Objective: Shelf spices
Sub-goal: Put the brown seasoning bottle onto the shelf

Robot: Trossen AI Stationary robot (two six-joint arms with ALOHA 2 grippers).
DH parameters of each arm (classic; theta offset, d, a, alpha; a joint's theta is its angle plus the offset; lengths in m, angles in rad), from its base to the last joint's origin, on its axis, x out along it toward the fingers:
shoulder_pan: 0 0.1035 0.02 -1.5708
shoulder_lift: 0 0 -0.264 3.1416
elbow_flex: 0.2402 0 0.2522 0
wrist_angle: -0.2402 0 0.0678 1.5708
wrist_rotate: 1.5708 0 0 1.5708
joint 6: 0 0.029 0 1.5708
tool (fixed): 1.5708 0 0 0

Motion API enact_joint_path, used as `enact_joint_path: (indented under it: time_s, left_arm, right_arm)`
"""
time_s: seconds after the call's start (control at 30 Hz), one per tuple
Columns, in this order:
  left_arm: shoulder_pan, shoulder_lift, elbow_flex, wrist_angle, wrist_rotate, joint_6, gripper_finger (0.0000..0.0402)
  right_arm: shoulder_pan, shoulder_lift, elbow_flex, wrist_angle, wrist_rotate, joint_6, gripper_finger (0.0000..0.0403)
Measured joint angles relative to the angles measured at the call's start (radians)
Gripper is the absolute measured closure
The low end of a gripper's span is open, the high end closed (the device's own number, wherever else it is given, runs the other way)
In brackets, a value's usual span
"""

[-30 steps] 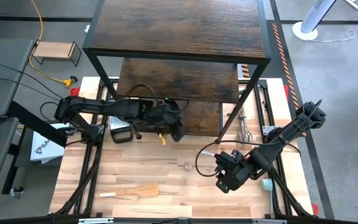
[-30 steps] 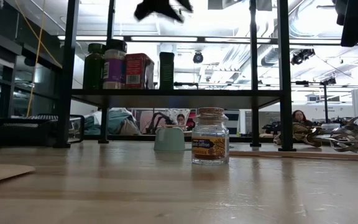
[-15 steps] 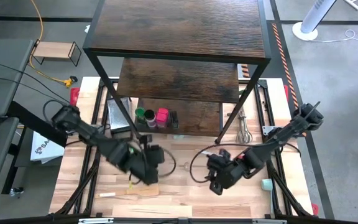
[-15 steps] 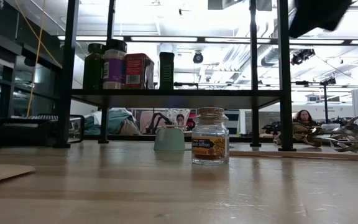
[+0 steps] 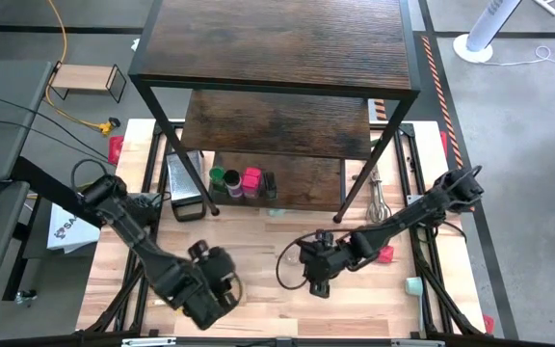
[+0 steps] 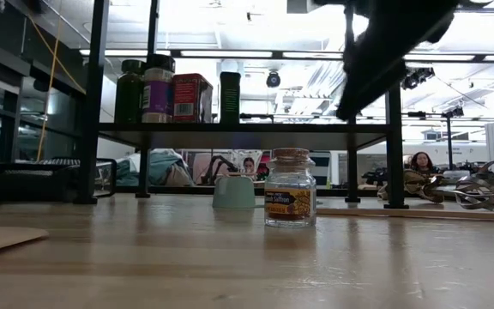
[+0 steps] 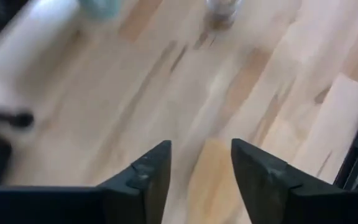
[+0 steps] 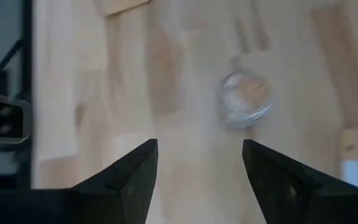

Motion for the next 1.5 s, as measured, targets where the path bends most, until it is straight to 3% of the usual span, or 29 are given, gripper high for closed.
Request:
enact_joint_path:
  time_s: [0.1,0.23,0.37,0.5,0.67,0.83,1.1,1.2,1.37,1.5]
  left_arm:
    - [-0.051,-0.03,-0.107,0.055,0.037,-0.172,0.0222]
    - [-0.125,-0.071,-0.281,0.28,0.103,-0.36,0.021]
    - [-0.178,-0.088,-0.409,0.532,0.126,-0.455,0.0206]
    - [-0.201,-0.08,-0.48,0.617,0.132,-0.512,0.0206]
    - [-0.208,-0.081,-0.494,0.604,0.145,-0.534,0.0206]
    - [-0.203,-0.081,-0.494,0.609,0.137,-0.5,0.0206]
    - [-0.196,-0.081,-0.494,0.609,0.139,-0.475,0.0206]
    - [-0.197,-0.081,-0.494,0.609,0.139,-0.474,0.0206]
    - [-0.196,-0.081,-0.494,0.609,0.139,-0.476,0.0206]
    - [-0.196,-0.081,-0.494,0.609,0.14,-0.482,0.0206]
  right_arm:
    - [-0.027,0.001,0.0,0.008,0.026,-0.025,0.0162]
    - [-0.061,0.008,0.0,0.018,0.027,-0.051,0.0147]
    - [-0.081,0.029,0.0,0.036,0.004,-0.097,0.0135]
    - [-0.082,0.069,0.0,0.058,0.011,-0.124,0.013]
    - [-0.081,0.113,0.0,0.112,0.008,-0.127,0.013]
    - [-0.081,0.155,0.0,0.122,0.083,-0.125,0.0129]
    - [-0.078,0.196,0.0,0.21,0.118,-0.126,0.0131]
    - [-0.067,0.197,0.0,0.197,0.188,-0.124,0.0153]
    - [-0.059,0.195,0.002,0.146,0.228,-0.098,0.0242]
    - [-0.06,0.18,0.021,0.07,0.246,-0.062,0.0245]
